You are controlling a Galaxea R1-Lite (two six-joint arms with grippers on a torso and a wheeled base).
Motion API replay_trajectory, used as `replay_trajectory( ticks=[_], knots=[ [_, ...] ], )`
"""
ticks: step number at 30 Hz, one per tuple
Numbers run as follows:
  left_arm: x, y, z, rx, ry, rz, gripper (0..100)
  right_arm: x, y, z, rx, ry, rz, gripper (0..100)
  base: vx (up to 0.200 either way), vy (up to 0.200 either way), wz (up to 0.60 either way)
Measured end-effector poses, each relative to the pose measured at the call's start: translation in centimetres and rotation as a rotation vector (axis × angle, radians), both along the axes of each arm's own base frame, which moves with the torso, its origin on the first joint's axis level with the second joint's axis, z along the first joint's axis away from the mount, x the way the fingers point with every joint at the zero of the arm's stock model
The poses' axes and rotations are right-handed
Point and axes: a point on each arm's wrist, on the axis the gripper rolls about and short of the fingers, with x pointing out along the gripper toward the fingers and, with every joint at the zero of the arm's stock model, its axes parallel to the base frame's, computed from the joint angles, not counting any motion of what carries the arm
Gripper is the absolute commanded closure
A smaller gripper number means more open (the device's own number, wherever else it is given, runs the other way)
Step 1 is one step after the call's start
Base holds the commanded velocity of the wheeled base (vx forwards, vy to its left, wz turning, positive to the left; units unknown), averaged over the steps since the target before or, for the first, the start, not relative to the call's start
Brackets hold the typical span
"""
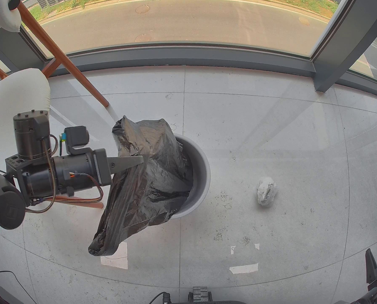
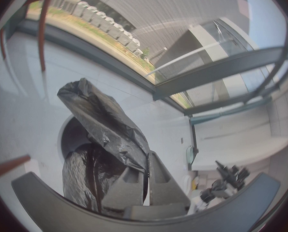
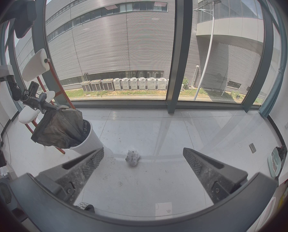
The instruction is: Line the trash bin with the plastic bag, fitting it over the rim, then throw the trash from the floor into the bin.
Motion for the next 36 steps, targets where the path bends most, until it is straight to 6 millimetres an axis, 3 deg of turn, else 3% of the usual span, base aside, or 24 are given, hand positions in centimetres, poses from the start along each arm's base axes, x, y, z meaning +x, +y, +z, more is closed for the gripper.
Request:
replay_trajectory(
  ticks=[8, 13, 23, 30, 36],
  knots=[
    [1.8, -2.1, -1.9, 0.346, -0.278, -0.152, 100, 0.0, 0.0, 0.0, 0.001, 0.0, -0.001, 0, 0.0, 0.0, 0.0],
    [2.3, -3.2, -2.5, 0.54, -0.258, -0.239, 100, 0.0, 0.0, 0.0, 0.0, 0.001, -0.001, 0, 0.0, 0.0, 0.0],
    [3.7, -5.0, 0.8, 0.943, -0.526, -0.389, 100, 0.0, 0.0, 0.2, -0.03, -0.014, 0.002, 0, 0.0, 0.0, 0.0],
    [3.9, -5.3, 0.9, 1.047, -0.601, -0.415, 100, -0.3, 0.0, 4.7, -0.011, -0.108, 0.065, 0, 0.0, 0.0, 0.0],
    [3.9, -5.3, 0.6, 1.124, -0.663, -0.456, 100, 1.9, 0.1, 8.9, 0.135, -0.011, 0.18, 0, 0.0, 0.0, 0.0]
  ],
)
